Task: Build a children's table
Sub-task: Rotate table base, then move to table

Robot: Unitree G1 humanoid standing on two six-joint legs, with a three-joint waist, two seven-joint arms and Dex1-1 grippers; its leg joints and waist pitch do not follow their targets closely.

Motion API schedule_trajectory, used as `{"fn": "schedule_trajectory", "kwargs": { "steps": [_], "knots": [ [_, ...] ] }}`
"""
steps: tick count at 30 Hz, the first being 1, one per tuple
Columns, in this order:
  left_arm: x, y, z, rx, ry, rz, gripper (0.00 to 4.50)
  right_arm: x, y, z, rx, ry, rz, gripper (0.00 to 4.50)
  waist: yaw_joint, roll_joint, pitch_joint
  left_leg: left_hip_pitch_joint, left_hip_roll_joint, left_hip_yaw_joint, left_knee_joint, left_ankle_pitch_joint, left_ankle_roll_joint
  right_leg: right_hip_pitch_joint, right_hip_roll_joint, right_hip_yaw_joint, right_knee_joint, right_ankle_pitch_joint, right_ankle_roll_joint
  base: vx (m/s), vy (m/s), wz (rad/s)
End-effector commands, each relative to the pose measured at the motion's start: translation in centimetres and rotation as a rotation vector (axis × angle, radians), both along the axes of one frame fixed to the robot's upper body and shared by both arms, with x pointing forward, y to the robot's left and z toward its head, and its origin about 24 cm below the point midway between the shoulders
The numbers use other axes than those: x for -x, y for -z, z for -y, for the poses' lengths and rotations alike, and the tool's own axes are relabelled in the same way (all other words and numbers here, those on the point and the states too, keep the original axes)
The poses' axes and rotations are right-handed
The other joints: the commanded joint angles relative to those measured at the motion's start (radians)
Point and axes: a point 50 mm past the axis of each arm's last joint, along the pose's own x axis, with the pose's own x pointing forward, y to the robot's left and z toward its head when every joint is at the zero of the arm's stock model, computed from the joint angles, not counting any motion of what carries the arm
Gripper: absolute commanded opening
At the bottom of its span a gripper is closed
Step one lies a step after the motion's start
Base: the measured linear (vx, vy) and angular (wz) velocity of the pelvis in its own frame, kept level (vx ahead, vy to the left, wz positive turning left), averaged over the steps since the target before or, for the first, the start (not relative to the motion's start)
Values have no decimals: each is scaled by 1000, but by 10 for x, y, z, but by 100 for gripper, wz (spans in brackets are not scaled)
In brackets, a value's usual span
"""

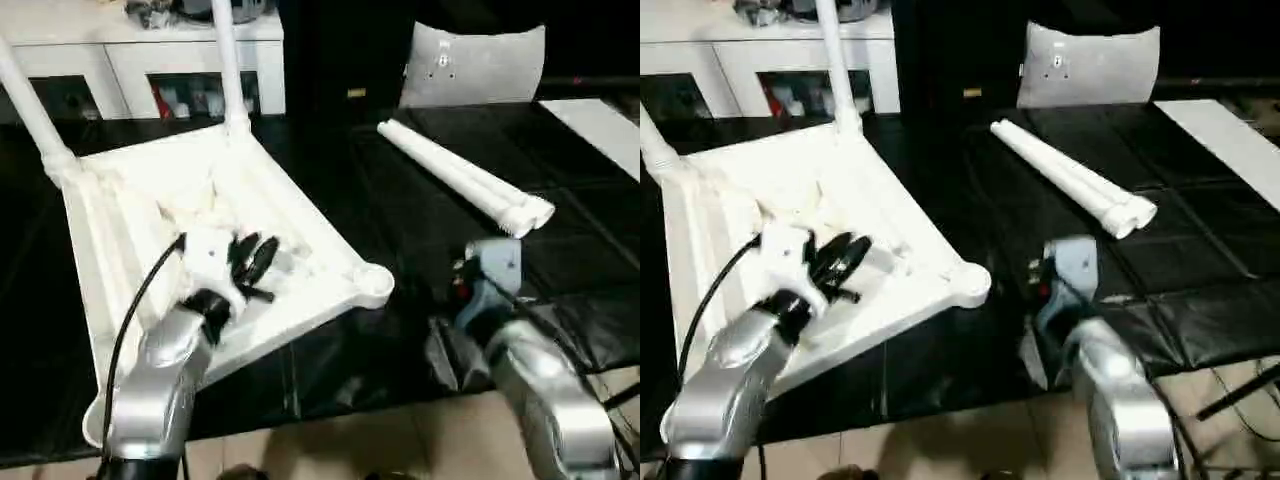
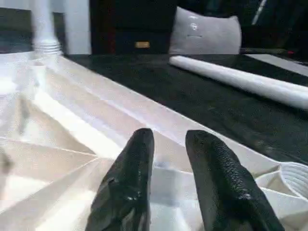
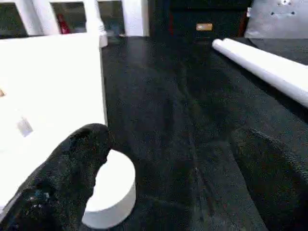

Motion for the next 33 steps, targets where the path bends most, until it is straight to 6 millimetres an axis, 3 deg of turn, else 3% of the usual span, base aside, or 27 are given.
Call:
{"fn": "schedule_trajectory", "kwargs": {
  "steps": [1,2,3,5,6,7,8,9,10,11,13,14,15,16,17,18,19,20,21,22,23,25,26,27,28,31,33],
  "knots": [
    [4,0,0,-8,-36,-8,163,4,-5,0,17,13,10,450,-19,31,-42,58,168,-105,-176,-662,-89,10,3,-21,-12,-286,-35,0,0,0],
    [7,2,1,-19,-45,-17,163,6,-5,-1,32,14,6,450,-17,37,-38,48,224,-118,-220,-678,-66,18,-3,-27,86,-162,-56,6,-71,2],
    [8,3,1,-19,-46,-25,163,7,-5,0,37,24,0,450,-15,26,-40,60,227,-120,-216,-620,-14,1,-15,-15,106,-133,-79,6,-71,2],
    [10,3,1,-29,-48,-27,163,7,-5,1,54,29,-5,450,-16,4,-49,61,194,-106,-203,-583,38,13,-32,12,100,-127,-129,0,-176,2],
    [12,3,0,-28,-62,-36,163,8,-6,3,80,39,-6,450,-15,-18,-61,43,114,-65,-152,-528,66,26,-40,12,29,-141,-265,-7,-216,-3],
    [13,3,0,-30,-64,-36,163,9,-6,4,88,37,1,450,-12,-32,-53,39,31,-13,-85,-514,70,9,-29,6,-29,-200,-351,-26,-222,-6],
    [13,2,0,-30,-64,-36,163,10,-6,5,91,36,5,450,15,-84,-63,21,-79,26,156,-358,118,36,-83,17,-112,-455,-385,-19,-196,4],
    [13,2,0,-30,-64,-36,163,10,-6,5,91,35,6,450,31,-78,-54,-31,-68,8,186,-282,127,63,-98,60,-101,-468,-405,-19,-196,4],
    [13,2,0,-31,-62,-34,163,10,-5,6,89,32,6,450,22,-70,-54,-31,-70,-5,195,-271,114,69,-102,35,-96,-486,-355,-27,-192,-1],
    [13,2,0,-31,-64,-34,163,10,-5,6,85,29,5,450,22,-64,-57,-21,-72,-10,176,-281,121,72,-100,37,-104,-477,-324,-55,-164,5],
    [13,1,0,-31,-69,-36,163,11,-4,7,46,32,-3,450,9,-12,-66,19,-16,-41,59,-212,171,79,-49,-10,-138,-457,-145,-61,-151,11],
    [13,1,0,-32,-71,-37,163,11,-4,7,27,38,-9,450,-7,33,-89,95,262,-209,-67,-71,254,18,-4,-72,20,-372,15,-72,-169,14],
    [13,1,1,-37,-70,-38,163,11,-4,7,27,37,-14,450,-21,19,-86,99,319,-224,-80,31,299,-68,-31,-38,208,-339,58,-72,-169,14],
    [13,1,1,-45,-69,-39,163,11,-3,6,34,28,-21,450,-14,29,-81,86,253,-187,-69,77,294,-88,-22,-35,238,-295,30,-70,-159,1],
    [13,1,1,-46,-68,-39,163,11,-3,6,34,26,-22,450,-6,18,-77,77,200,-154,-64,99,382,-93,-26,4,232,-195,-23,-69,-156,6],
    [13,1,1,-55,-69,-39,163,13,-2,5,39,14,-34,450,-3,8,-70,47,138,-112,-70,29,422,-51,-14,15,180,-141,-89,-69,-156,6],
    [13,0,1,-57,-69,-39,163,13,-2,5,40,13,-36,450,-4,0,-72,43,112,-106,-68,-29,414,-28,-18,26,145,-120,-146,-72,-232,7],
    [13,0,1,-62,-70,-39,163,13,0,4,40,14,-44,450,-3,-35,-81,13,12,-62,-10,-147,370,9,-31,29,40,-110,-347,-99,-254,-12],
    [13,0,1,-65,-70,-39,163,13,0,4,39,15,-49,450,34,-58,-74,-6,-71,-6,165,-234,264,35,-127,50,-75,-364,-470,-99,-254,-12],
    [13,0,1,-72,-70,-35,163,13,1,4,39,17,-55,450,36,-72,-77,-17,-67,-10,206,-243,204,49,-134,66,-78,-420,-479,-104,-245,-11],
    [13,2,0,-98,-75,-44,163,14,2,4,36,19,-67,450,42,-75,-60,-31,-63,-24,197,-186,115,53,-137,65,-72,-458,-391,-90,-226,-1],
    [14,3,-1,-123,-76,-44,163,14,4,5,35,24,-81,450,33,-64,-49,-7,-48,-44,110,-151,66,55,-139,54,-80,-565,-183,-87,-206,-1],
    [14,2,1,-123,-55,-28,163,14,4,6,35,23,-87,450,31,-29,-53,9,-13,-59,34,-140,80,57,-116,45,-84,-555,-88,-38,-84,0],
    [14,2,1,-123,-55,-28,163,14,4,6,35,23,-87,450,18,-43,-40,3,0,-71,3,-201,81,45,-79,27,-74,-586,-22,-94,-171,-1],
    [16,1,4,-99,-17,-21,163,14,4,6,41,25,-87,450,23,-27,-62,43,8,-64,-14,-271,56,41,-72,3,-85,-622,60,-90,-153,5],
    [17,0,6,-92,6,-9,163,13,3,7,48,23,-74,450,21,-23,-45,58,29,-58,-45,-337,36,46,-65,-27,-109,-610,50,-85,-115,8],
    [17,2,6,-100,11,-11,163,12,1,7,52,20,-67,450,-1,-9,-18,116,48,-65,-57,-593,-1,43,-53,-95,-155,-757,77,0,0,0]
  ]
}}
